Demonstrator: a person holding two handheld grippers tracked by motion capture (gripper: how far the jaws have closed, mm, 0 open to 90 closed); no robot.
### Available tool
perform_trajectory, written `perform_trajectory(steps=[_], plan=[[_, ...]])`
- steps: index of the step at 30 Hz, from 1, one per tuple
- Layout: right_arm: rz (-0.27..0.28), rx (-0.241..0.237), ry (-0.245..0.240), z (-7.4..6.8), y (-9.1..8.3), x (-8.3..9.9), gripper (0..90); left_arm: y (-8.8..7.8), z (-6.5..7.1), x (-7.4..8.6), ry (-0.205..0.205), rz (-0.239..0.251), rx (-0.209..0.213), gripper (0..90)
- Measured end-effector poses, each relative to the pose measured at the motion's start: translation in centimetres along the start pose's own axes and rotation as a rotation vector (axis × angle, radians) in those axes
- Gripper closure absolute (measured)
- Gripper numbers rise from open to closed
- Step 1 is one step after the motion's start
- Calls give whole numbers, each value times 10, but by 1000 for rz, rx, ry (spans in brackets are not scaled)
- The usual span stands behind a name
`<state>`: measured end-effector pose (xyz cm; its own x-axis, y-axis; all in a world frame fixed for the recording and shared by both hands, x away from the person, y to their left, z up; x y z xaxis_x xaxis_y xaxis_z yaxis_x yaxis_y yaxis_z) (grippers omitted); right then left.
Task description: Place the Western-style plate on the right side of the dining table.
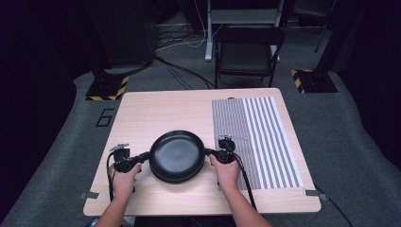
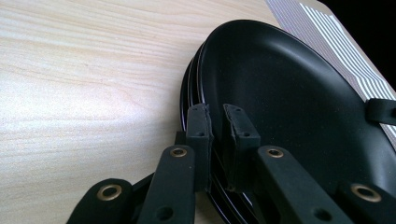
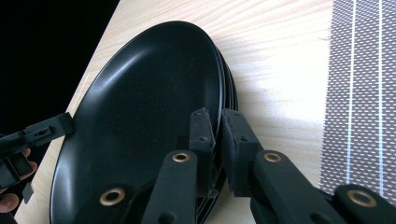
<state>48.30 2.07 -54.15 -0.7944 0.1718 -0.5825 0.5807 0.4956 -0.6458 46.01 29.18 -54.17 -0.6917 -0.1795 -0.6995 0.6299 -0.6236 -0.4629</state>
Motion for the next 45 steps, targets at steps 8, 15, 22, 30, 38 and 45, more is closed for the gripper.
perform_trajectory(steps=[8,15,22,30,38,45], plan=[[16,-32,52,4,-5,2,837,1,3,2,9,-15,2,828],[23,-29,63,8,-7,-6,842,9,5,0,-9,-10,13,826],[40,-9,59,10,-4,-18,850,15,5,-2,-39,-7,26,823],[45,-4,38,11,-3,-22,818,17,6,-1,-54,1,34,816],[45,-10,12,7,-11,-6,730,17,6,-1,-51,4,29,816],[2,-6,29,5,-10,10,734,18,9,1,-58,2,39,816]])
Point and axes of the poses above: each handheld gripper's, and its own axes: y roughly forward along the jaws, x roughly out of its underside, z roughly to its right, the point moved 8 cm from there along y, roughly forward along the jaws, and after that the axes turned 9 degrees about x, right-handed, at the moved point
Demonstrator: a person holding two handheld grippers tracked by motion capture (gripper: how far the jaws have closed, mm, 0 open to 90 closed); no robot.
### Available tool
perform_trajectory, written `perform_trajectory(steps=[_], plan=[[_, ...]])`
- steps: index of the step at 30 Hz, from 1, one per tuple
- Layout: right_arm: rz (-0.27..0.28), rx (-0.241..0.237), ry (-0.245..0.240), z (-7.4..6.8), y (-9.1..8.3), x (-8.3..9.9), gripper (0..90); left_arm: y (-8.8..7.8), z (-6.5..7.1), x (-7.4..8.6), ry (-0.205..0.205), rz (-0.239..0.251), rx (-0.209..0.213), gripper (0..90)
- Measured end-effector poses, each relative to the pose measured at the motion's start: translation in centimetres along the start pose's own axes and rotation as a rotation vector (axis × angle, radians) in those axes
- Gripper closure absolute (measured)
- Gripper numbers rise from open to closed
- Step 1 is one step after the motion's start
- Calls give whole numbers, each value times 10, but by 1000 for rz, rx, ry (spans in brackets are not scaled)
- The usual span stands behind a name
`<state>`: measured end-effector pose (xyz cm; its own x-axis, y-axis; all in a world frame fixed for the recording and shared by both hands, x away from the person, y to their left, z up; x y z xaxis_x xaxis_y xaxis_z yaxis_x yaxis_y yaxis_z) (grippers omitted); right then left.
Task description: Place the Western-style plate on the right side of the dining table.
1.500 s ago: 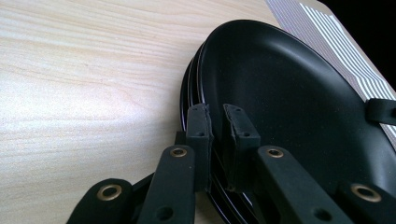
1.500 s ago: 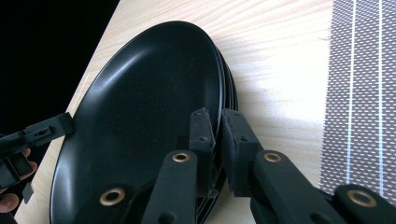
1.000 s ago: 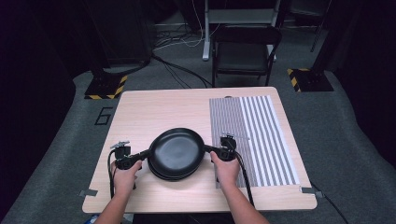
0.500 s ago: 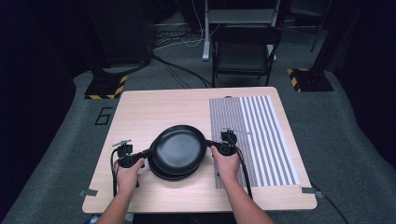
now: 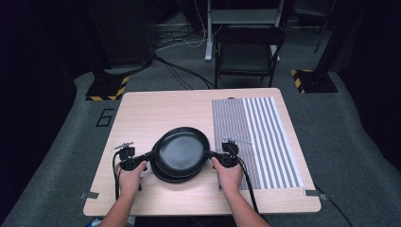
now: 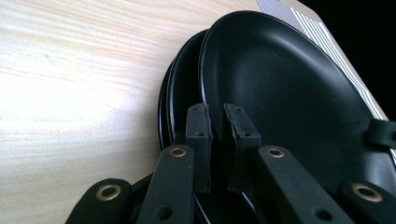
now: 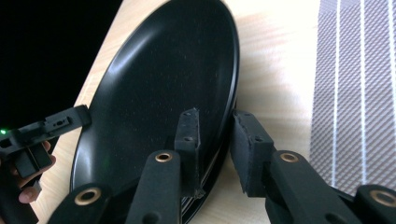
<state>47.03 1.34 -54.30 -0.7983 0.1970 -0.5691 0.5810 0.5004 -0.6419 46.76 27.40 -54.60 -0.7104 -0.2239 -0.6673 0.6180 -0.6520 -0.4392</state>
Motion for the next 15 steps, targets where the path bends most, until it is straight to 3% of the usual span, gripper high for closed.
perform_trajectory(steps=[2,7,9,15], plan=[[-7,2,9,0,2,3,738,0,1,1,0,-2,-2,815],[-23,-3,82,0,3,4,762,0,2,1,17,-9,-2,815],[-26,-37,156,3,2,2,777,2,4,1,2,-2,8,817],[-10,-33,164,7,-2,-5,792,8,8,2,10,-3,18,817]])
Point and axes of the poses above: each handheld gripper's, and its own axes: y roughly forward along the jaws, x roughly out of its underside, z roughly to its right, the point moved 8 cm from there along y, roughly forward along the jaws, and after that the axes turned 9 degrees about x, right-handed, at the moved point
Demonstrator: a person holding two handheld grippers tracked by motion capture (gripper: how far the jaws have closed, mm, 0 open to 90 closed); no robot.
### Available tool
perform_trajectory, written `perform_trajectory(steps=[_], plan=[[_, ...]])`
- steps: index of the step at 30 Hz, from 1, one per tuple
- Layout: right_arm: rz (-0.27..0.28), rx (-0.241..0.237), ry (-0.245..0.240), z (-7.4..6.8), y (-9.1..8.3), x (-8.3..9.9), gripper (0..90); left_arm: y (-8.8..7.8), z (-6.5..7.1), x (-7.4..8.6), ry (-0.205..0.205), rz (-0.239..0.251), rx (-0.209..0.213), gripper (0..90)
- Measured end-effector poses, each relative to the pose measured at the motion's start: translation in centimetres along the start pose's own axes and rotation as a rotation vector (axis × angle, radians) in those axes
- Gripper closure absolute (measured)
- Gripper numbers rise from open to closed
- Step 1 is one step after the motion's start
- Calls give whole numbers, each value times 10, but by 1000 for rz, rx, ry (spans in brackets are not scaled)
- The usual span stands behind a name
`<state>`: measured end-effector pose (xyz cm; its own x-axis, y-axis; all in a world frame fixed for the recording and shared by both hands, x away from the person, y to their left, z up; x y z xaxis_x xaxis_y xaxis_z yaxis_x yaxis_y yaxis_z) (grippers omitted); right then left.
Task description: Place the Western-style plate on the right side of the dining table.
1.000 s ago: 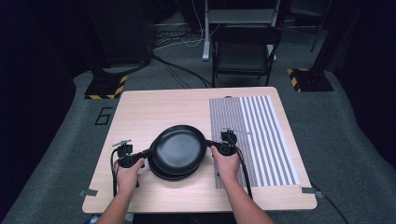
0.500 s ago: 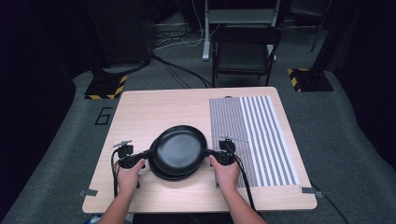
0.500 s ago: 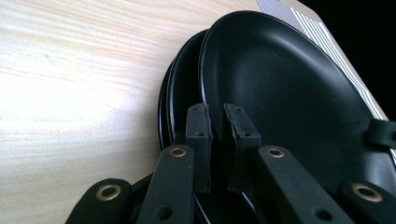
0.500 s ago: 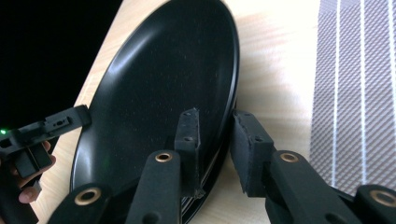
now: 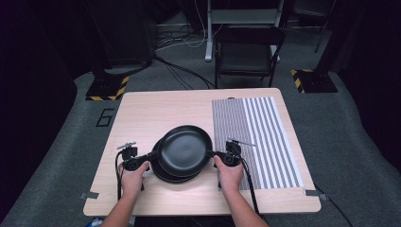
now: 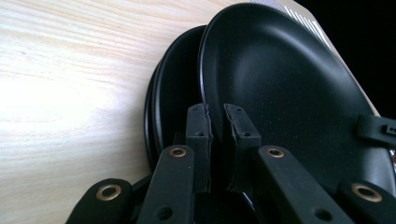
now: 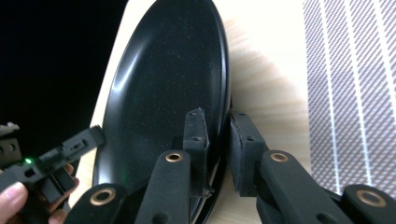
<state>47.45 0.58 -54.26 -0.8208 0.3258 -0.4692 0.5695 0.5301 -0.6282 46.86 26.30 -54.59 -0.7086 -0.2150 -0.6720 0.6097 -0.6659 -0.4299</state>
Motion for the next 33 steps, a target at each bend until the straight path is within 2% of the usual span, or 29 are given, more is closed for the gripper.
perform_trajectory(steps=[3,5,6,7,10,12,15,21,23,27,29,31,33], plan=[[16,-4,2,2,-2,-8,800,4,2,0,-19,9,8,819],[17,-28,43,4,-4,-13,802,7,3,-1,-25,16,10,821],[17,-28,43,4,-4,-13,802,8,3,-1,-17,16,10,821],[31,-17,36,5,-4,-15,802,10,4,0,-31,20,14,821],[32,-9,39,5,-5,-15,803,10,5,0,-33,19,18,822],[46,-3,18,6,-5,-16,804,10,5,0,-37,20,22,822],[51,-7,14,7,-5,-17,806,9,6,1,-28,19,20,820],[58,-2,20,7,-5,-18,810,12,8,7,-57,15,25,781],[62,-3,16,8,-5,-18,810,11,8,8,-52,13,24,780],[61,-3,18,7,-5,-18,812,16,11,17,-80,-10,41,746],[68,-3,14,8,-5,-18,814,18,15,20,-89,6,28,727],[67,1,17,7,-5,-18,817,18,15,20,-75,9,18,723],[69,5,8,8,-5,-18,817,18,16,21,-98,23,18,727]])
Point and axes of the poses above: each handheld gripper's, and its own axes: y roughly forward along the jaws, x roughly out of its underside, z roughly to its right, the point moved 8 cm from there along y, roughly forward along the jaws, and after that the axes turned 9 degrees about x, right-handed, at the moved point
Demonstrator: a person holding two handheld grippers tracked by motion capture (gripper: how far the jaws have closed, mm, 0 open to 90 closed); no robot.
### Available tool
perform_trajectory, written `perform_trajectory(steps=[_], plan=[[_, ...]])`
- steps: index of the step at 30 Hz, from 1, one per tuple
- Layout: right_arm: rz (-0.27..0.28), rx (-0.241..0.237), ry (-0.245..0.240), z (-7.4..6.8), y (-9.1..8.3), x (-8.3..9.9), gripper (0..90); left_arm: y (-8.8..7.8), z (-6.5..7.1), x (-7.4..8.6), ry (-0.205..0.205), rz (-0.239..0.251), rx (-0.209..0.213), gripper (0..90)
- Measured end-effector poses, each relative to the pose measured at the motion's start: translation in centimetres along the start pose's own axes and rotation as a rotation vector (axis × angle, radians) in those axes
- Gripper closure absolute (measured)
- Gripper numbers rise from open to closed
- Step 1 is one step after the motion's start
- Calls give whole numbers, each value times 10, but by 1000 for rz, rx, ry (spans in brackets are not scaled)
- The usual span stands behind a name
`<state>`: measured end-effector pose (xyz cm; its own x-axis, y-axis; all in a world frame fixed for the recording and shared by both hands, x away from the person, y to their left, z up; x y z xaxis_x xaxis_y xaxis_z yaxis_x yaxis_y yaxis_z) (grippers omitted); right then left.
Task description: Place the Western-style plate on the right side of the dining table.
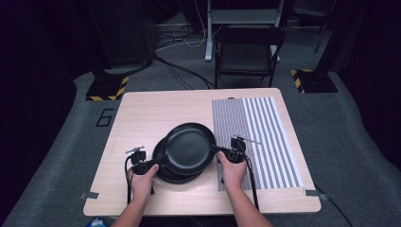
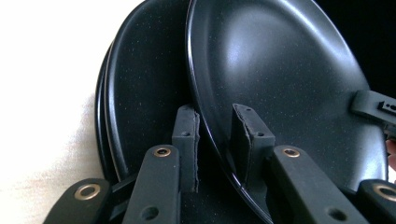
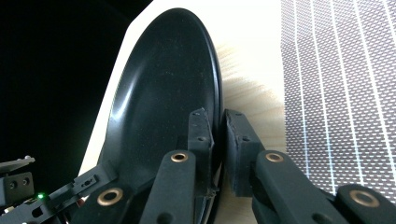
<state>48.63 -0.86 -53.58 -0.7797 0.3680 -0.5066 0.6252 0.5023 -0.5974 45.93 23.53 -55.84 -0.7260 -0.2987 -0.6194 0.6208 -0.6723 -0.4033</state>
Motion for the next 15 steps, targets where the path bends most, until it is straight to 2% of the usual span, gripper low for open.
perform_trajectory(steps=[2,5,8,11,13,15], plan=[[8,4,-7,0,0,0,817,0,0,0,-4,6,-4,729],[14,15,-15,-1,0,1,818,2,1,1,-21,45,-17,734],[23,34,-31,-1,-1,1,819,2,0,2,-23,51,-15,739],[27,43,-46,-1,-1,1,819,3,1,3,-49,80,-10,745],[34,68,-71,-3,-1,2,819,3,1,3,-49,96,-16,744],[39,72,-73,-3,-1,2,817,4,1,3,-50,100,-21,745]])
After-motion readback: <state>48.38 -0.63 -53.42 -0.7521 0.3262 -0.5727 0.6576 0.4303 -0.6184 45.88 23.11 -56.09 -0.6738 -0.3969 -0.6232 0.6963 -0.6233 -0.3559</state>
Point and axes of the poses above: each handheld gripper's, and its own axes: y roughly forward along the jaws, x roughly out of its underside, z roughly to its right, the point moved 8 cm from there along y, roughly forward along the jaws, and after that the axes turned 9 degrees about x, right-handed, at the moved point
